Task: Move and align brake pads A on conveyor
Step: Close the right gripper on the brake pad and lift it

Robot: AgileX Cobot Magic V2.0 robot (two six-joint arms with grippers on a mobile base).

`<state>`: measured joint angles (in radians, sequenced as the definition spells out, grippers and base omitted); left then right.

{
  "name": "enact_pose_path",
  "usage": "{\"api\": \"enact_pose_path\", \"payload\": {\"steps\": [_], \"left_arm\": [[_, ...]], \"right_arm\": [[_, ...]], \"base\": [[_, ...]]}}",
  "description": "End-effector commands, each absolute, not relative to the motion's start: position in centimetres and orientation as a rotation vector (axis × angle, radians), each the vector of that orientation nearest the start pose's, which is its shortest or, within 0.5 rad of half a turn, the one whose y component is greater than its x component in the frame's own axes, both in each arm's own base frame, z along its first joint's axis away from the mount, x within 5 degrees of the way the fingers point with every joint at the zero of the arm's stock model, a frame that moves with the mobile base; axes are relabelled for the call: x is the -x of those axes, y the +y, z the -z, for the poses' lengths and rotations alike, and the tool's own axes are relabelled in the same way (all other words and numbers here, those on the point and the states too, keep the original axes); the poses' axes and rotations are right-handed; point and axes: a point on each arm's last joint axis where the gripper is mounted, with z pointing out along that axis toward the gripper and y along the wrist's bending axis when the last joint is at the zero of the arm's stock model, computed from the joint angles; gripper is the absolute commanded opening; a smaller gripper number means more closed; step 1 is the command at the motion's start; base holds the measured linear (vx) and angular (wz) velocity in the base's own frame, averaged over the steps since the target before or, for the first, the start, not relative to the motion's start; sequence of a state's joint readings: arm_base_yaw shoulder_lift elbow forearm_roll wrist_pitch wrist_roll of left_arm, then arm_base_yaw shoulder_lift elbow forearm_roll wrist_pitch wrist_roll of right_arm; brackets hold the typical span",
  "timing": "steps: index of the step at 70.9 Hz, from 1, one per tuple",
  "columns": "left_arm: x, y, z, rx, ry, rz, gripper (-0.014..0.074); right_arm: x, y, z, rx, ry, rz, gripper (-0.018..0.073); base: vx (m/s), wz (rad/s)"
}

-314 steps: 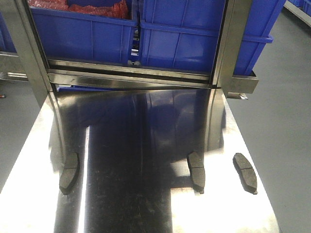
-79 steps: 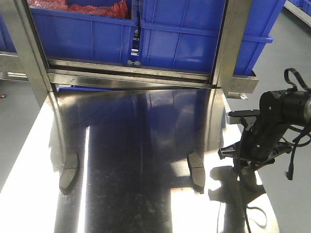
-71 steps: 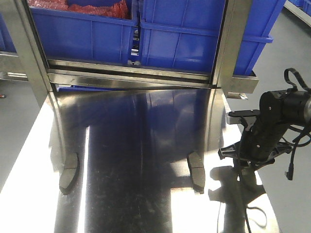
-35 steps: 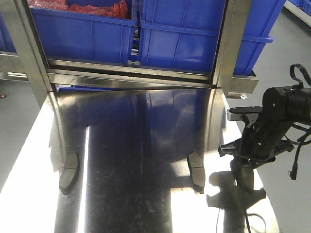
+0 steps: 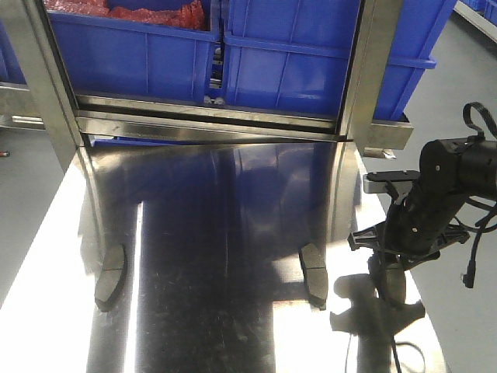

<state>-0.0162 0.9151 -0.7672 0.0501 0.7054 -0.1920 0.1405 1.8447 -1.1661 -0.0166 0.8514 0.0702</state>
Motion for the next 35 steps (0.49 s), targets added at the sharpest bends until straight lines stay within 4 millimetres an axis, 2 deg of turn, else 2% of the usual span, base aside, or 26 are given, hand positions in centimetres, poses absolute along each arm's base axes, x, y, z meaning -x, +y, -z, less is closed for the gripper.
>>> {"api": "enact_pose_path", "payload": {"steps": [1,11,35], "left_arm": [[-17.9,-0.1,-33.1,0.158,2.212,0.059,0.0118],[-17.9,-0.1,-33.1,0.158,2.212,0.059,0.0118],[-17.9,-0.1,-33.1,0.158,2.212,0.059,0.0118]], "right_arm": [[-34.4,4.7,-19.6,0.121,2.927,-0.012,0.0086],[-34.4,4.7,-19.8,0.121,2.92,-0.013,0.0086],[-34.1,4.7,-21.9,0.115,2.837,-0.029,0.0086]], "base": [[0.0,0.0],[0.0,0.0],[0.0,0.0]]}}
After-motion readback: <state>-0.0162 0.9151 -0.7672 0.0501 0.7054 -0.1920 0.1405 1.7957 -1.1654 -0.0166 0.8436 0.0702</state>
